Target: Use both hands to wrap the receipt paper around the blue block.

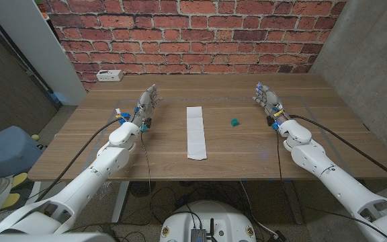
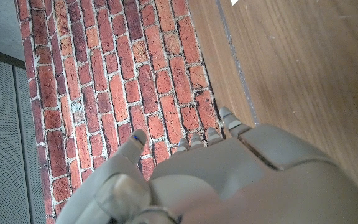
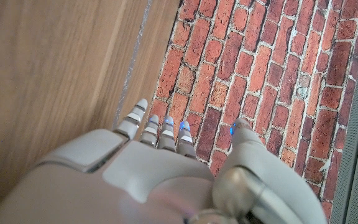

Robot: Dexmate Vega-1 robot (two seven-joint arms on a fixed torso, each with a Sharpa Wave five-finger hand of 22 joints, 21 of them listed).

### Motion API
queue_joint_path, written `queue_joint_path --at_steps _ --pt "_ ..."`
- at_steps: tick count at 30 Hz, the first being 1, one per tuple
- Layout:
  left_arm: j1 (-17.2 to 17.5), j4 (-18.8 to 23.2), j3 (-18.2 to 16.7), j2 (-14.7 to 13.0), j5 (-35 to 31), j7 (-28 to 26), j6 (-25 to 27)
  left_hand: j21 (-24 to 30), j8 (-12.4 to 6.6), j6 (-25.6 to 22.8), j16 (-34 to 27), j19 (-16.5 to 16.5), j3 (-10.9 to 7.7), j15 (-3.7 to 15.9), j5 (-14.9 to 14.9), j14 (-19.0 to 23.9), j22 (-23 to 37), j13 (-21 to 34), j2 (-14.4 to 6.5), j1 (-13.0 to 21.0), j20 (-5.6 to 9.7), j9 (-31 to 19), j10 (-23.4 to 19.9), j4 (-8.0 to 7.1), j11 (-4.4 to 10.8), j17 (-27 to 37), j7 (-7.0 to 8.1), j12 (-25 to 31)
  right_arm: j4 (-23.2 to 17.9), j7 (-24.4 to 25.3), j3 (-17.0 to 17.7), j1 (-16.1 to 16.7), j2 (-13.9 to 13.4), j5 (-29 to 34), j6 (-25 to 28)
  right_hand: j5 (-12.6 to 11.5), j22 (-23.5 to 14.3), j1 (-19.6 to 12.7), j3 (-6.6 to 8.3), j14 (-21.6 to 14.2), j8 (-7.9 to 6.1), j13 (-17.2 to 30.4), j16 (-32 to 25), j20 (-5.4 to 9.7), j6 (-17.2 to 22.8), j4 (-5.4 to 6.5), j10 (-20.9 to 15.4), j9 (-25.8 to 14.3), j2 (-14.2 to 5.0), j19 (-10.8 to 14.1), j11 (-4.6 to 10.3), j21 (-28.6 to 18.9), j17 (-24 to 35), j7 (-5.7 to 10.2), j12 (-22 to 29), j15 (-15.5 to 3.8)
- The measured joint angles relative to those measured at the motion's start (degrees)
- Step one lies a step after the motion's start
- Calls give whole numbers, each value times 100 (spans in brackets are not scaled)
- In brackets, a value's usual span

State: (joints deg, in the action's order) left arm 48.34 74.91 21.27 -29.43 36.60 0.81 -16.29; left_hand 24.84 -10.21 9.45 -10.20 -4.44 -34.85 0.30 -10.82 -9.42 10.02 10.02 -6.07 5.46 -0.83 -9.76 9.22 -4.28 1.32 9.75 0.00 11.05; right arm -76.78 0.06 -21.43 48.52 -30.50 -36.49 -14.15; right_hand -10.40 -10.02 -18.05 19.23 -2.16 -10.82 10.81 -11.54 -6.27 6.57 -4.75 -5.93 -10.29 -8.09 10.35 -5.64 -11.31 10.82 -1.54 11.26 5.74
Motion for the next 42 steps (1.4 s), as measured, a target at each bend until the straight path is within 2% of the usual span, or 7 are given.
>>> queue_joint_path --at_steps 8,9,10,25,31,36,42 --pt "5 35 20 -26 -197 -191 148 -29 -39 -187 0 12 35 -219 0 75 26 0 0 0 -256 0 -97 34 -135 0 187 0 -312 106 -75 50 -173 67 130 0 0 -99 56 -144 -28 26 -76 -40 122 -56 -120 0 -37 41 -12 0 0 83 41 -42" --pt "5 35 20 -26 -241 -229 181 -29 -40 -210 0 12 35 -226 0 82 26 0 0 0 -255 0 -97 34 -135 0 209 0 -370 106 -90 59 -203 67 130 0 0 -99 56 -156 -44 27 -76 -40 141 -56 -135 0 -37 41 -9 -6 0 103 41 -30" --pt "9 176 102 -138 -292 -271 218 -29 -61 -228 0 12 35 -226 0 83 26 0 0 0 -256 0 -119 34 -156 0 227 32 -440 516 -108 68 -237 363 556 0 1 -133 72 -189 -45 26 -79 -40 167 -72 -154 0 -71 41 -28 -34 0 124 56 -43" --pt "-52 427 284 -386 -889 -649 581 -50 -103 -479 0 33 58 -279 1 136 25 -1 0 0 -338 1 -211 58 -248 -1 265 62 -1231 1324 -279 220 -555 907 1500 0 -26 -280 221 -420 -107 26 -198 -27 450 -79 -420 1 -218 197 10 -88 54 165 108 -113" --pt "-94 512 365 -493 -1111 -730 697 -50 -126 -610 0 56 35 -276 2 177 25 -1 -13 15 -360 1 -340 82 -198 -2 279 95 -1659 1673 -346 291 -709 1155 2070 0 -26 -303 265 -504 -107 25 -226 -32 562 -83 -483 1 -242 220 52 -88 80 175 110 -136" --pt "-135 596 431 -593 -1273 -749 836 -156 -188 -1011 0 11 -42 -283 2 204 25 -1 -86 223 -421 1 -615 241 -33 -16 260 149 -1987 1903 -399 349 -823 1334 2489 0 -25 -333 309 -512 -107 25 -226 -19 604 -85 -514 1 -269 267 83 -88 79 177 155 -145" --pt "-188 701 511 -715 -1463 -722 1038 -216 -188 -1160 1 -27 -100 -296 25 217 24 -2 -117 304 -502 1 -733 327 30 -16 235 149 -2354 2134 -493 413 -942 1558 2954 0 -25 -423 341 -573 -129 25 -226 13 685 -117 -586 1 -240 298 93 -88 79 196 155 -206"
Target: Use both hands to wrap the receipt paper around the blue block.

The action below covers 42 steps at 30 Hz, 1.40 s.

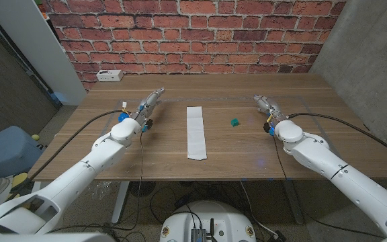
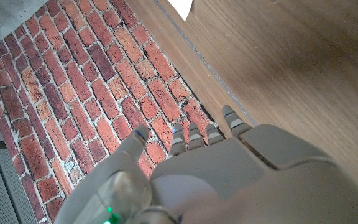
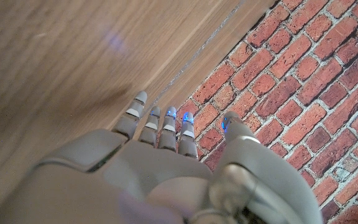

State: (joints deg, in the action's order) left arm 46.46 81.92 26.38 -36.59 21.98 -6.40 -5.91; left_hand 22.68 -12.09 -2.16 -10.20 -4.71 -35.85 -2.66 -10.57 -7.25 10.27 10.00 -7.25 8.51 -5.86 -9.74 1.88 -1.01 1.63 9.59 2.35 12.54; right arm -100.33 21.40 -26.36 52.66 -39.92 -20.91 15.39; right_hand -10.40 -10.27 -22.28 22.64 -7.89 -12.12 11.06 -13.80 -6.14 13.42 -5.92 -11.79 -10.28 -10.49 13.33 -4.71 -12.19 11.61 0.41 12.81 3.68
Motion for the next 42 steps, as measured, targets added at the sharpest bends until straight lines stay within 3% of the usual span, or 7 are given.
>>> queue_joint_path --at_steps 9,14,18,19,23,34,42 --pt "-86 140 108 -173 -420 86 343 -4 0 -83 0 29 -24 -31 0 31 0 0 -42 53 -30 0 0 71 0 0 21 0 -407 190 -141 81 -108 231 394 0 0 -82 47 -72 0 0 -22 -10 154 -47 -91 1 82 51 30 -40 0 11 0 -71" --pt "-323 333 373 -469 -797 194 578 -4 0 -107 0 0 -47 0 0 62 0 0 -63 118 -63 -28 -31 94 -29 1 35 0 -654 384 -262 109 -148 578 938 0 1 -87 47 -103 0 0 -22 -10 195 -47 -124 1 87 51 64 -45 0 -10 0 -102" --pt "-425 396 478 -572 -1056 269 702 -49 0 -218 0 19 -57 -22 45 83 0 0 -75 175 -81 -28 -63 152 2 1 30 0 -778 384 -333 115 -152 578 938 0 1 -106 58 -103 -6 -1 -22 -10 248 -58 -161 1 106 51 100 -45 -8 18 0 -102" --pt "-462 416 510 -609 -1166 302 748 -50 0 -246 0 19 -66 -20 45 85 0 0 -80 181 -81 -28 -101 161 6 1 20 0 -838 474 -379 117 -152 762 1242 0 1 -131 60 -103 -34 -1 -22 -10 269 -69 -178 1 131 51 118 -45 -14 -3 0 -103" --pt "-547 452 597 -687 -1427 393 828 -50 0 -300 0 19 -66 -10 45 134 -1 -1 -93 194 -81 -28 -153 195 30 1 48 0 -958 550 -485 117 -132 905 1433 12 1 -176 50 -211 -44 -1 -22 -1 474 -124 -384 1 169 102 131 -45 -16 3 55 -210" --pt "-788 518 826 -887 -2039 570 898 -94 0 -709 -24 90 -119 62 45 267 -1 -1 -154 421 -151 -27 -463 388 259 2 299 0 -1196 856 -824 70 30 1507 2130 25 1 -626 126 -461 -89 28 -84 31 841 -350 -667 -27 264 340 259 -84 -43 40 78 -378" --pt "-876 535 898 -941 -2348 666 902 -94 0 -767 -24 91 -112 92 45 297 28 -1 -153 420 -152 -27 -501 428 236 2 296 0 -1317 964 -1083 -14 137 1856 2553 25 1 -955 133 -734 -133 28 -128 102 1193 -404 -924 -27 442 538 308 -108 -39 45 119 -581"
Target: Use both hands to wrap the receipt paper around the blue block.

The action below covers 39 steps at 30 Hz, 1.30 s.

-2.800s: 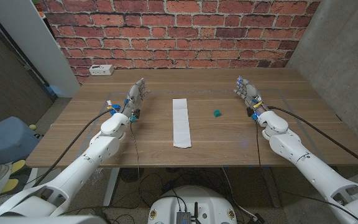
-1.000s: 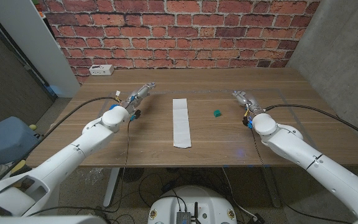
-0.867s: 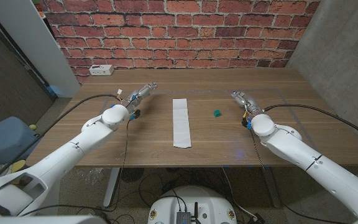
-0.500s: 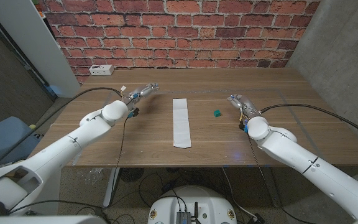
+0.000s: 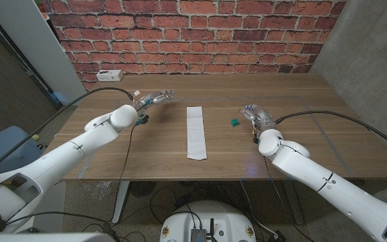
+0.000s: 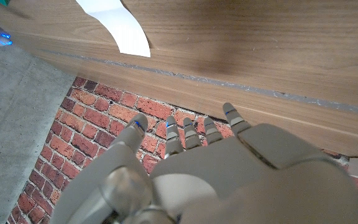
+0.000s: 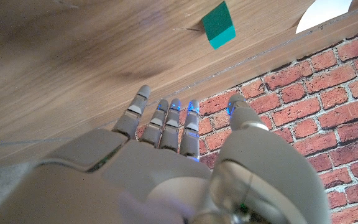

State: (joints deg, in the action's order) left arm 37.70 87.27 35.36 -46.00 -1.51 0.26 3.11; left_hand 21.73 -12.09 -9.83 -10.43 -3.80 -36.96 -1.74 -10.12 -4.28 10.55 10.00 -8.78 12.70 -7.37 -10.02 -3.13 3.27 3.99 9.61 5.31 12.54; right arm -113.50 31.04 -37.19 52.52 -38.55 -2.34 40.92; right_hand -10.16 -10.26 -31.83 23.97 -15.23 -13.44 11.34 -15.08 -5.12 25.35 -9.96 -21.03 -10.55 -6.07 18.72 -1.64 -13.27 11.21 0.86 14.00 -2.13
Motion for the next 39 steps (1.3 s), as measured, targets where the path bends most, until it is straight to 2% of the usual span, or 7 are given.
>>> queue_joint_path --at_steps 8,16,19,20,25,34,39 --pt "-65 -32 37 -12 -180 74 -45 -35 23 -31 0 2 17 0 3 0 0 0 23 23 2 0 22 30 -22 0 -30 0 -82 115 -339 -152 134 513 632 -111 -29 -643 -94 -669 0 27 -338 166 343 -39 -318 0 319 511 116 -136 177 121 9 -30" --pt "-85 -78 39 -5 -258 105 -114 -34 45 -31 0 22 58 21 39 -21 -1 0 23 23 22 1 53 -11 -53 14 -30 -26 -103 137 -655 -345 244 912 1144 -238 -56 -1148 -239 -1254 0 81 -923 368 675 33 -663 1 417 937 174 -266 641 185 86 -54" --pt "-85 -78 39 -5 -274 107 -135 -34 51 -31 0 22 58 21 39 -21 -1 0 23 23 23 1 53 -11 -53 14 -30 -26 -102 137 -812 -455 279 912 1144 -280 -56 -1263 -247 -1272 0 106 -1032 378 732 25 -682 1 397 966 194 -270 750 181 86 -53" --pt "-85 -100 37 3 -279 107 -150 -34 67 -31 0 22 68 21 39 -21 -1 0 23 23 23 1 53 -21 -53 14 -30 -47 -102 82 -837 -476 283 1113 1435 -281 -74 -1282 -247 -1272 0 106 -1058 378 742 25 -705 1 394 966 216 -283 776 191 86 -53" --pt "-85 -113 21 5 -285 108 -184 -56 68 -30 0 22 97 43 39 -3 -1 0 23 23 22 1 53 -50 -53 14 -30 -47 -88 -9 -1093 -687 307 1243 1647 -320 -82 -1547 -270 -1164 46 133 -1147 410 770 1 -688 1 400 998 250 -314 957 224 81 -54" --pt "-27 -124 -42 6 -285 63 -224 -78 109 -28 0 52 137 72 39 -32 -2 0 -6 -11 53 1 83 -90 -83 41 -74 -68 -79 -485 -1588 -1158 269 1473 2190 -342 -89 -1927 -334 -1085 84 133 -1401 410 879 19 -641 -27 355 997 424 -314 1245 491 14 -52" --pt "-2 -124 -69 6 -270 36 -239 -79 110 -9 0 52 143 84 39 -20 -2 16 0 -78 53 1 99 -130 -99 41 -93 -89 -80 -663 -1815 -1363 230 1538 2351 -354 -109 -2168 -383 -1248 84 132 -1608 401 1060 -16 -785 -13 353 1049 479 -354 1403 467 15 -61"
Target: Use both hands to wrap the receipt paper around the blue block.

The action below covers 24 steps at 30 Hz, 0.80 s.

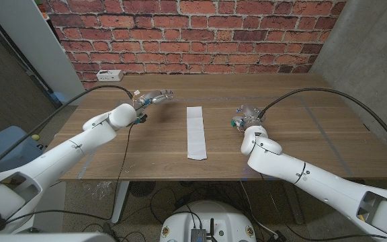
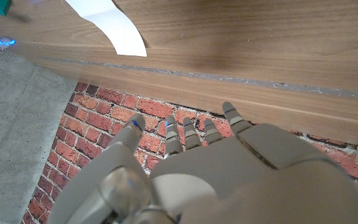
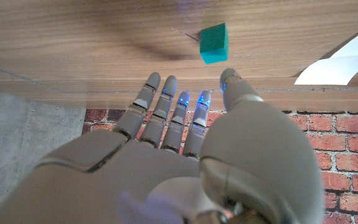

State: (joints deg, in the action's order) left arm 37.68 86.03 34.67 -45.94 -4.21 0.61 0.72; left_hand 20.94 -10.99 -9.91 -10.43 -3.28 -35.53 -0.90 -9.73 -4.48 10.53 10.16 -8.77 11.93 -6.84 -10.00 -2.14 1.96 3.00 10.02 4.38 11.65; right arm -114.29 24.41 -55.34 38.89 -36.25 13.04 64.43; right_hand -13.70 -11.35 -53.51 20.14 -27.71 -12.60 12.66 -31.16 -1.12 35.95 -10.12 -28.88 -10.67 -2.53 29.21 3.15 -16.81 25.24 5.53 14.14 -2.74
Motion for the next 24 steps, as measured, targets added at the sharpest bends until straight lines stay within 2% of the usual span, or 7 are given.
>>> queue_joint_path --at_steps 3,4,5,8,12,18,24 --pt "0 0 0 0 13 -17 -14 0 0 1 0 0 32 0 0 0 0 16 32 -31 0 0 7 -32 -7 0 -1 0 0 0 -119 -100 -18 0 0 -10 0 -155 -3 -56 0 0 -113 -3 122 -2 -51 2 8 40 32 -4 93 20 28 -2" --pt "0 0 0 0 16 -20 -18 0 0 1 0 0 15 0 0 0 0 16 46 -46 0 0 25 -49 -25 0 -1 0 0 0 -141 -119 -21 0 0 -10 0 -171 -19 -65 -24 0 -146 -12 153 14 -52 2 10 49 32 -31 126 52 28 -12" --pt "33 0 -35 -2 18 -25 -23 0 0 1 0 0 14 0 0 0 0 16 46 -45 0 0 26 -50 -25 0 -1 0 0 -239 -173 -144 -25 111 223 -10 0 -173 -25 -66 -39 0 -170 -12 188 21 -52 2 12 49 32 -43 151 87 28 -12" --pt "47 0 -45 -3 24 -34 -30 0 0 1 0 0 29 23 0 -24 0 16 37 -54 0 0 26 -82 -25 0 -1 0 0 -305 -268 -226 -46 136 273 -10 0 -223 -71 -64 -40 0 -171 -12 285 13 -52 2 17 49 32 -44 174 184 28 -10" --pt "47 0 -45 -3 32 -45 -31 -40 0 1 0 0 34 30 0 -32 0 16 46 -106 0 0 26 -96 -25 -11 -1 0 0 -305 -355 -297 -64 136 273 -10 1 -247 -92 -43 -37 0 -171 -12 293 34 -51 2 41 49 32 -43 174 195 28 10" --pt "84 22 -73 -14 50 -66 -34 -40 42 1 0 0 29 30 0 -32 -1 16 47 -107 0 0 26 -129 -25 -17 -1 -22 20 -469 -460 -386 -76 159 321 -10 1 -315 -116 -44 117 27 -173 -32 2 58 -18 2 49 70 66 -43 227 176 0 11" --pt "148 71 -112 -41 68 -98 -34 -61 42 1 0 31 24 30 0 -32 -1 15 68 -128 -32 0 26 -134 -25 -16 -1 -22 51 -683 -580 -502 -80 160 345 -10 1 -399 -116 -144 160 27 -225 -53 -128 58 3 2 58 91 86 -74 254 165 0 3"
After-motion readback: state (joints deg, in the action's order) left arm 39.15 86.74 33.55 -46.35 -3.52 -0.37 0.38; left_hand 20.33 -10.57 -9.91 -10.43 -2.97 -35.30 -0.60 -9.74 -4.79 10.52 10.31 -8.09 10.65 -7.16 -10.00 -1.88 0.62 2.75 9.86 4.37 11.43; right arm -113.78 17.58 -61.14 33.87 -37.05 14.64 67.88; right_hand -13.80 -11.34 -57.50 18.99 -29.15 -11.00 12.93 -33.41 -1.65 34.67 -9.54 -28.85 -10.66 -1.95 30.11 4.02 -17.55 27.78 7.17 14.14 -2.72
